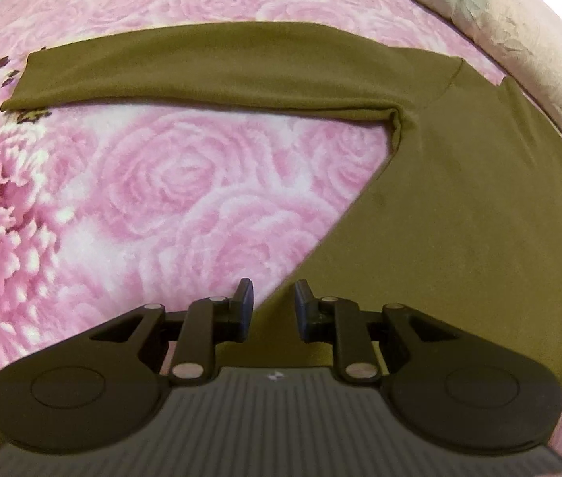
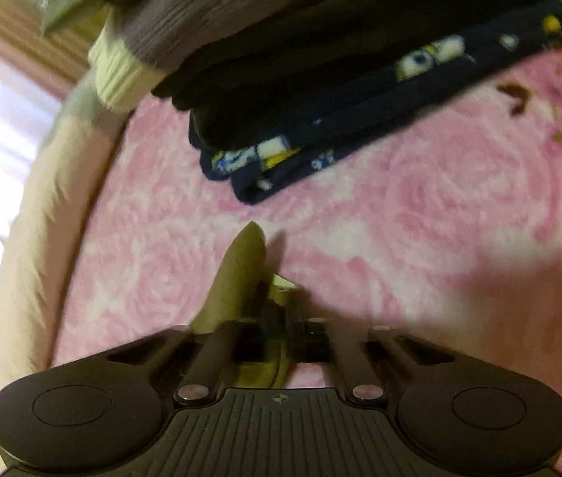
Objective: Fold clothes
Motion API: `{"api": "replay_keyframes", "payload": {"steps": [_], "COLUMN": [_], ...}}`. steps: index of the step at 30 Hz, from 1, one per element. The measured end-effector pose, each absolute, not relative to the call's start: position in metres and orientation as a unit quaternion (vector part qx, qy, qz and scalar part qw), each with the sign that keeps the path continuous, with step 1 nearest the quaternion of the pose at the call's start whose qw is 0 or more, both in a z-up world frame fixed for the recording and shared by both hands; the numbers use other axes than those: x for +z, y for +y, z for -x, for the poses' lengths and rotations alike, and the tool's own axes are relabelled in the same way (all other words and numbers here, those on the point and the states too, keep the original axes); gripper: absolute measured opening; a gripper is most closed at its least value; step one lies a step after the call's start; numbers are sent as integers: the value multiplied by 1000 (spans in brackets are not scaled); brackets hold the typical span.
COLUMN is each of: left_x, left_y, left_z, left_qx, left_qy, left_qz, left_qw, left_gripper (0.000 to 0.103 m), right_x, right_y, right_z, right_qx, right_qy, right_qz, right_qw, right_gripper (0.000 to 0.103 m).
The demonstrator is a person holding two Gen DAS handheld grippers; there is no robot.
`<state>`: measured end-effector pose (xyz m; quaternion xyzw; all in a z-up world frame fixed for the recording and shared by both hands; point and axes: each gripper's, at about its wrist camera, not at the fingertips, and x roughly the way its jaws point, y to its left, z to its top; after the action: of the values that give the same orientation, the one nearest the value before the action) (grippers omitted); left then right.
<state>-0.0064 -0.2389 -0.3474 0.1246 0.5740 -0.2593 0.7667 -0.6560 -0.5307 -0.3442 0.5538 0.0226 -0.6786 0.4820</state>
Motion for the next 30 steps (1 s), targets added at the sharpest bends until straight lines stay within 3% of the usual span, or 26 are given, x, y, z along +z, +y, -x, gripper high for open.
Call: {"api": "replay_keyframes", "payload": {"steps": [2,7,10,12,13,14,17,21,27,30], "left_x": [-345,-342,-340,-340,-341,-342,-345,-353,-382,-377], "left_y": [-238,-235,-240,-248,-254,-263,-293,-334,-332,-309], "left_z": [5,5,10,13,15,17,22,26,9,2], "left_qx": [-264,-287,-316,-339,-353,-369,-423,-481,-492,-500], "left_qy": [572,573,560,548,541,531,494,436,443,447], "left_qz": [-124,-132,-147,-159,-166,-173,-192,-218,-261,-262], "left_qw": [767,756,751,748,745,743,735,729,703,694], "left_gripper": [18,18,18,18,18,18,18,18,22,16], "right_x": [-335,-341,-317,-305,-301,-298,-301,-325,-364,-355], "right_y": [-524,-522,-523,-524,-526,-525,-528,-530,-528,-526], "right_z": [656,653,620,586,565,540,467,375,365,380], "right_qx": [-696,-740,-754,-727,-706,-678,-571,-469,-495,-518], "right_qy": [30,147,195,212,224,231,260,306,371,405], "right_qz": [-531,-492,-413,-377,-362,-347,-321,-298,-284,-279], "right_qw": [483,434,473,534,566,606,709,773,733,700], "right_gripper": [1,1,8,27,48,56,56,55,55,55]}}
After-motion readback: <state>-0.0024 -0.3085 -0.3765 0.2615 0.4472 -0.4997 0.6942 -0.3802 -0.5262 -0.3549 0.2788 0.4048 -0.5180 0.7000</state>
